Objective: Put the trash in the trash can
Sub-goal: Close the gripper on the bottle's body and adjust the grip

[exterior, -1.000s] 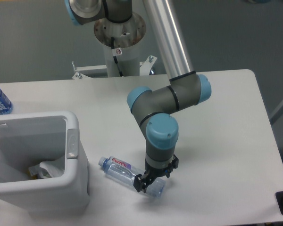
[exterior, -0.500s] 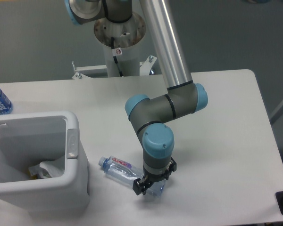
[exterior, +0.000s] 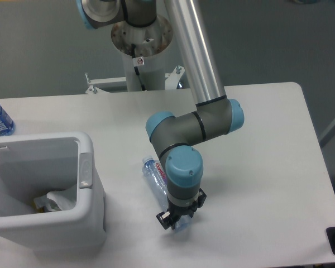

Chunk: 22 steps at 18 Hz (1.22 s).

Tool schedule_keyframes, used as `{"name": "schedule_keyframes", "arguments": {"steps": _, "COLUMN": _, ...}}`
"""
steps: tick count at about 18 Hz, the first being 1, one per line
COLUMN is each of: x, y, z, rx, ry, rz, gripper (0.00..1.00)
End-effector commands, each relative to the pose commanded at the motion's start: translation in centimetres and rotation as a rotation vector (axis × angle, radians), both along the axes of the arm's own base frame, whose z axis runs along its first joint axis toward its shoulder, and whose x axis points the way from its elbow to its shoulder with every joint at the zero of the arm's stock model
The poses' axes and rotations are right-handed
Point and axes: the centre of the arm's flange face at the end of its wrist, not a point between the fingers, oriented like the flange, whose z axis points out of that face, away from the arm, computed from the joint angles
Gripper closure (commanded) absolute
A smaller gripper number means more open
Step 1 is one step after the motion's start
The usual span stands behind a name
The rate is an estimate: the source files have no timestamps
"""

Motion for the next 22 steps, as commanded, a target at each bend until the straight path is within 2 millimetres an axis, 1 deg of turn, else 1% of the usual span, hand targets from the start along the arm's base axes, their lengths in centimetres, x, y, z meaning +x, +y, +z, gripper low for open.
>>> {"name": "schedule_keyframes", "arguments": {"steps": 6, "x": 0.2, "y": -0.2, "z": 0.5, "rx": 0.004, "ry": 0.005, "rz": -0.005, "gripper": 0.41}}
{"name": "schedule_keyframes", "arguments": {"steps": 9, "x": 0.3, "y": -0.3, "z": 1.9, "rx": 0.018, "ry": 0.019, "rz": -0.008, "gripper": 0.41}}
{"name": "schedule_keyframes", "arguments": {"steps": 12, "x": -0.1, "y": -0.1, "z": 3.2, "rx": 0.034, "ry": 0.039, "rz": -0.021, "gripper": 0.41}}
{"name": "schedule_keyframes", "arguments": {"steps": 18, "x": -0.6, "y": -0.8, "z": 5.8, "rx": 0.06, "ry": 0.066, "rz": -0.035, "gripper": 0.42}}
{"name": "schedule_keyframes", "arguments": {"steps": 19, "x": -0.9, "y": -1.0, "z": 6.5, "rx": 0.067, "ry": 0.074, "rz": -0.032, "gripper": 0.42}}
{"name": "schedule_keyframes", "arguments": {"steps": 20, "x": -1.5, "y": -1.1, "z": 8.2, "rx": 0.087, "ry": 0.094, "rz": -0.026, "gripper": 0.42}}
{"name": "schedule_keyframes", "arguments": {"steps": 22, "x": -3.6, "y": -1.8, "z": 13.2, "rx": 0.156, "ry": 0.148, "rz": 0.005, "gripper": 0.42}}
